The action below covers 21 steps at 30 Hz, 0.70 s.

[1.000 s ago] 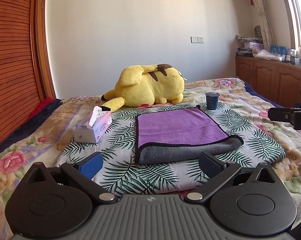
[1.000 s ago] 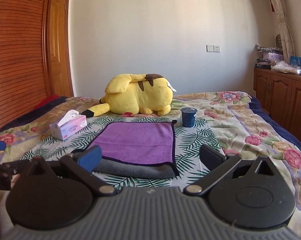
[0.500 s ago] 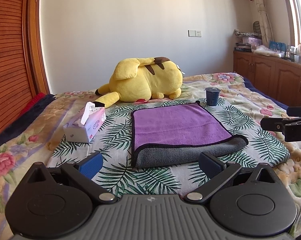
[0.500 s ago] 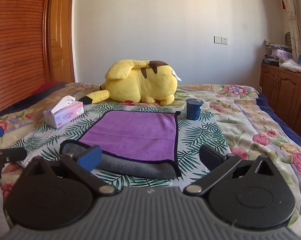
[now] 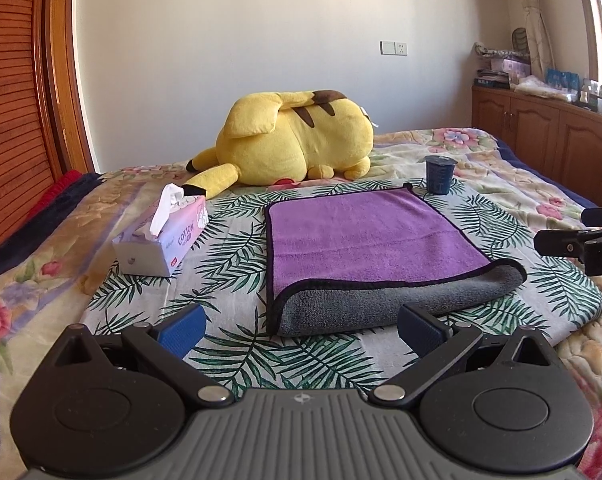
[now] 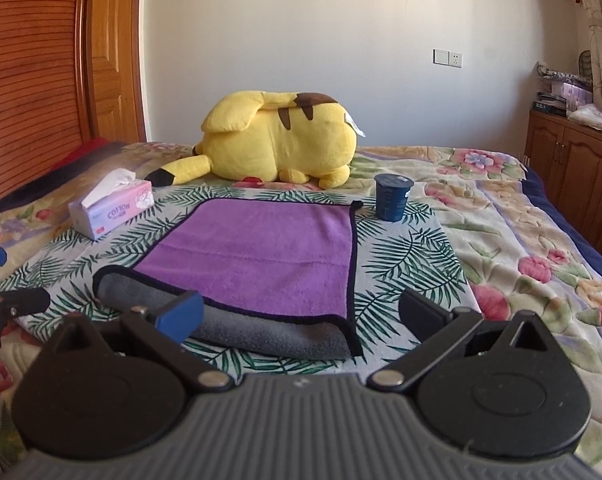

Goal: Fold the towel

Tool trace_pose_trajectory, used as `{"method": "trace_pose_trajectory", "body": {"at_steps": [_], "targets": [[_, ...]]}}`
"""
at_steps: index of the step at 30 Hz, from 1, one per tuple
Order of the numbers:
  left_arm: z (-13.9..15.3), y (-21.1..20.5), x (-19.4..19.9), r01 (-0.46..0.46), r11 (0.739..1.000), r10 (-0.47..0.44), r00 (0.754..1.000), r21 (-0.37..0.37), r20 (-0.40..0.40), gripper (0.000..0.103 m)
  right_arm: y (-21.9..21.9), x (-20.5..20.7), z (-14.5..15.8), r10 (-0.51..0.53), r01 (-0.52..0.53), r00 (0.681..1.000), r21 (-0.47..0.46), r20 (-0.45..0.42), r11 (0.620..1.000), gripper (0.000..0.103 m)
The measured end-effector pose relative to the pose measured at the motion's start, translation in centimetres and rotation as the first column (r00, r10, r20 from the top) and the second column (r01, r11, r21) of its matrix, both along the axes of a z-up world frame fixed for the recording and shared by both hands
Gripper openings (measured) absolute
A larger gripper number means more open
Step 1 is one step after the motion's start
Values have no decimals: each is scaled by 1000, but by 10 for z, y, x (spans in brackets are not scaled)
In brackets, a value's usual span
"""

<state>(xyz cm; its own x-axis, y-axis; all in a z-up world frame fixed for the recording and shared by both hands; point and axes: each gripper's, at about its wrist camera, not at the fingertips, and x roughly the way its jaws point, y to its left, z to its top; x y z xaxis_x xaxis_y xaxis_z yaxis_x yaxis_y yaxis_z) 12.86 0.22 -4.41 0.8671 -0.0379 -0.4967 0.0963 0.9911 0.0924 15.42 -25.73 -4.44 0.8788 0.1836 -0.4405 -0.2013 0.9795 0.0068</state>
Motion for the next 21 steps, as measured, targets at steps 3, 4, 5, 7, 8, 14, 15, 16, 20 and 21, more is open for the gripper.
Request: {"method": "trace_pose_trajectory", "body": {"at_steps": [3,4,5,7,8,14,15,16,20,21], "targets": [[-5,3,10,-7,1000,7,1000,-1,-7,87,-1,8,-3,2,-2,1000,-2,-9,1000,103],[-6,5,13,-9,1000,9,1000,-1,-11,87,-1,11,-4,2,-2,1000,-2,-13,1000,103],[-8,6,16,-12,1000,12,1000,-2,-15,87,-1,14,-5,2,-2,1000,-2,-17,1000,103],[-11,10,24,-19,1000,19,1000,-7,-25,87,-2,19,-7,1,-1,1000,-1,-26,1000,103],[-12,11,27,-22,1000,22,999,-9,-29,87,-2,22,-8,1,-1,1000,-1,-29,1000,103],[-18,17,44,-32,999,31,999,-19,-43,87,-7,39,-14,-7,8,999,7,-53,1000,103],[-20,17,47,-31,999,30,998,-18,-46,87,-8,42,-16,-7,7,998,8,-58,1000,103],[-21,18,50,-31,999,30,998,-16,-48,87,-9,45,-17,-5,5,998,9,-61,1000,103],[-23,20,61,-26,1000,25,999,-15,-46,87,-8,53,-22,8,-8,997,3,-76,1000,103],[-24,20,62,-24,1000,23,999,-15,-47,87,-8,55,-23,11,-11,997,4,-81,1000,103]]}}
